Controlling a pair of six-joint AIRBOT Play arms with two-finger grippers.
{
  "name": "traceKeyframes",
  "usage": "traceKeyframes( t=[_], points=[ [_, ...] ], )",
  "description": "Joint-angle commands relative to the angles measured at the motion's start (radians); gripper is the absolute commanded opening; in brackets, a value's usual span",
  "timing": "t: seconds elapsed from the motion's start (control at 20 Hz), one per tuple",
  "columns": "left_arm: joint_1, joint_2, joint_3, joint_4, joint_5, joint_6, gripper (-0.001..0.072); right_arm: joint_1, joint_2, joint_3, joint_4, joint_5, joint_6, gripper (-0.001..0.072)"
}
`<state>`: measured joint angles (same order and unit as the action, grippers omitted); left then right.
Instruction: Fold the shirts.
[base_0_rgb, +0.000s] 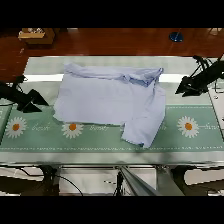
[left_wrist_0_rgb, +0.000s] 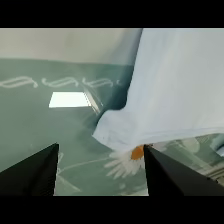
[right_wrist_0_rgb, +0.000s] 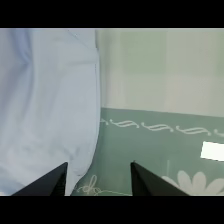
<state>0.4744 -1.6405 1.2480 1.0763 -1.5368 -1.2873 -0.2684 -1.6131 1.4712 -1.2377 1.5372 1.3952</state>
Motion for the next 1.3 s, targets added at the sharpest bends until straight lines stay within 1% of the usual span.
traceKeyframes(
  t=[0.0,0.2,0.5,0.6,0.65,0.7,0.75,0.8,0.85,0.9,1.0,1.05,1.15,1.25],
  points=[
    [0.002,0.015,-0.111,0.001,0.011,0.019,0.061,-0.005,0.082,-0.175,0.033,-0.079,-0.028,0.0486],
    [-0.021,0.01,-0.181,0.0,0.073,0.022,0.0609,-0.005,0.13,-0.278,0.045,-0.125,-0.028,0.0486],
    [-0.098,0.008,-0.18,-0.046,0.214,0.018,0.0598,-0.005,0.204,-0.335,0.063,-0.156,-0.02,0.0486],
    [-0.126,0.008,-0.179,-0.05,0.226,0.0,0.0598,-0.005,0.245,-0.335,0.063,-0.167,-0.018,0.0486],
    [-0.141,0.008,-0.179,-0.049,0.225,0.0,0.0584,-0.005,0.269,-0.335,0.063,-0.17,-0.016,0.0486],
    [-0.155,0.008,-0.179,-0.048,0.225,0.0,0.0553,-0.005,0.291,-0.335,0.062,-0.171,-0.016,0.0486],
    [-0.172,0.005,-0.179,-0.049,0.221,0.0,0.0383,-0.01,0.314,-0.335,0.062,-0.171,-0.015,0.0486],
    [-0.188,-0.002,-0.179,-0.049,0.212,0.012,0.0197,-0.018,0.33,-0.335,0.062,-0.169,-0.009,0.0486],
    [-0.202,-0.008,-0.179,-0.049,0.196,0.039,0.0081,-0.035,0.344,-0.335,0.061,-0.159,-0.009,0.0493],
    [-0.212,-0.014,-0.179,-0.049,0.177,0.066,0.0021,-0.063,0.348,-0.335,0.052,-0.14,-0.013,0.0495],
    [-0.216,-0.016,-0.179,-0.049,0.147,0.087,0.0021,-0.135,0.348,-0.369,0.018,-0.097,-0.019,0.0495],
    [-0.212,-0.013,-0.179,-0.049,0.136,0.105,0.0021,-0.174,0.348,-0.407,0.027,-0.089,-0.021,0.0495],
    [-0.201,-0.012,-0.179,-0.049,0.121,0.117,0.002,-0.224,0.348,-0.513,0.088,-0.082,-0.049,0.0495],
    [-0.19,-0.012,-0.179,-0.049,0.108,0.123,0.0021,-0.22,0.348,-0.624,0.169,-0.127,-0.084,0.0495]
  ],
)
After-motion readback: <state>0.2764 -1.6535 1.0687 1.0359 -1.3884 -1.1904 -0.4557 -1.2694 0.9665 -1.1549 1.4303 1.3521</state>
